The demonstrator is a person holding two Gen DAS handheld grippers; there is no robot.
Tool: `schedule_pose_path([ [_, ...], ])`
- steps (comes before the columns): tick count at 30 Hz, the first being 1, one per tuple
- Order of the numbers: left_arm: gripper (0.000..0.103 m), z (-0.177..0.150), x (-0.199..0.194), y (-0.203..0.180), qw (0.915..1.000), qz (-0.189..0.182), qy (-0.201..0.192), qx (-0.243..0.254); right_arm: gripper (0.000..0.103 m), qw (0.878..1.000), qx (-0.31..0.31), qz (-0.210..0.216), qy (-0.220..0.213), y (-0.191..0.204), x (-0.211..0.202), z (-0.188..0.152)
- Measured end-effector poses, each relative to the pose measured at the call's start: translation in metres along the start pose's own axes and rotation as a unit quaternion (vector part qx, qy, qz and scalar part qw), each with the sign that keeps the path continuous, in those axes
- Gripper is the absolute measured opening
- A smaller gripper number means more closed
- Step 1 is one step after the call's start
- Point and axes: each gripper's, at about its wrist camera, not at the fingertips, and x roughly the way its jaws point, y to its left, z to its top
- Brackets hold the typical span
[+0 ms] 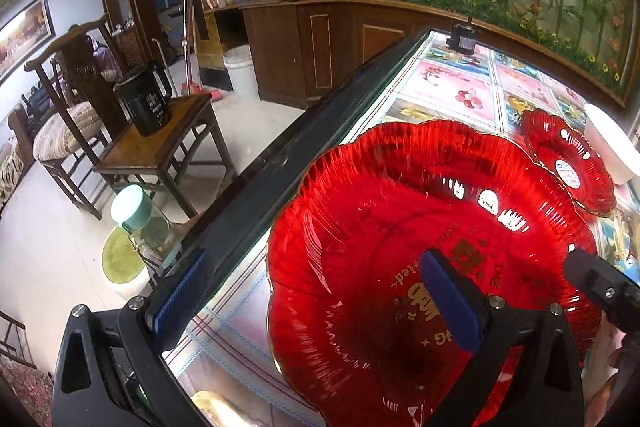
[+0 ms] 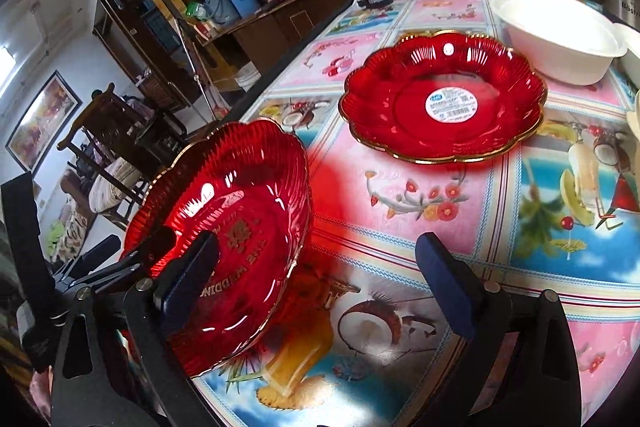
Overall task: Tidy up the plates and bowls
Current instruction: 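Grasp the large red scalloped plate with the left tool and lift it, then carry the large red plate in the left tool toward the table edge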
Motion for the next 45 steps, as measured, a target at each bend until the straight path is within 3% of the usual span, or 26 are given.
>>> schedule_pose_path([
  [11,0.102,-0.002,0.017,-0.002,0.9984,-0.011,0.055,-0.009,0.094,1.000,-0.012,-0.015,0.007,0.002,0.007,0.003],
  [19,0.102,-0.005,0.022,-0.001,0.9966,-0.016,0.079,-0.018,0.054,1.000,-0.013,-0.006,0.012,0.002,0.010,0.003],
  [21,0.102,-0.005,0.021,0.000,0.9963,-0.015,0.082,-0.021,0.036,1.000,-0.005,0.008,0.018,0.001,0.013,0.002],
  [26,0.100,-0.007,0.018,-0.002,0.9970,-0.001,0.076,-0.016,0.029,1.000,-0.002,0.017,0.020,0.002,0.015,0.000],
  [29,0.089,-0.005,0.015,0.000,0.9973,0.001,0.071,-0.018,0.025,1.000,-0.007,0.019,0.018,0.005,0.015,-0.001],
  [32,0.071,-0.005,0.013,0.002,0.9979,-0.003,0.063,-0.017,0.021,1.000,-0.013,0.020,0.014,0.008,0.015,-0.001],
  [36,0.037,-0.005,0.011,0.003,0.9985,-0.009,0.051,-0.016,0.021,1.000,-0.016,0.021,0.015,0.007,0.017,-0.001],
  [45,0.028,-0.004,0.011,0.007,0.9987,-0.023,0.044,-0.014,0.015,0.999,-0.029,0.012,0.025,0.011,0.018,-0.002],
])
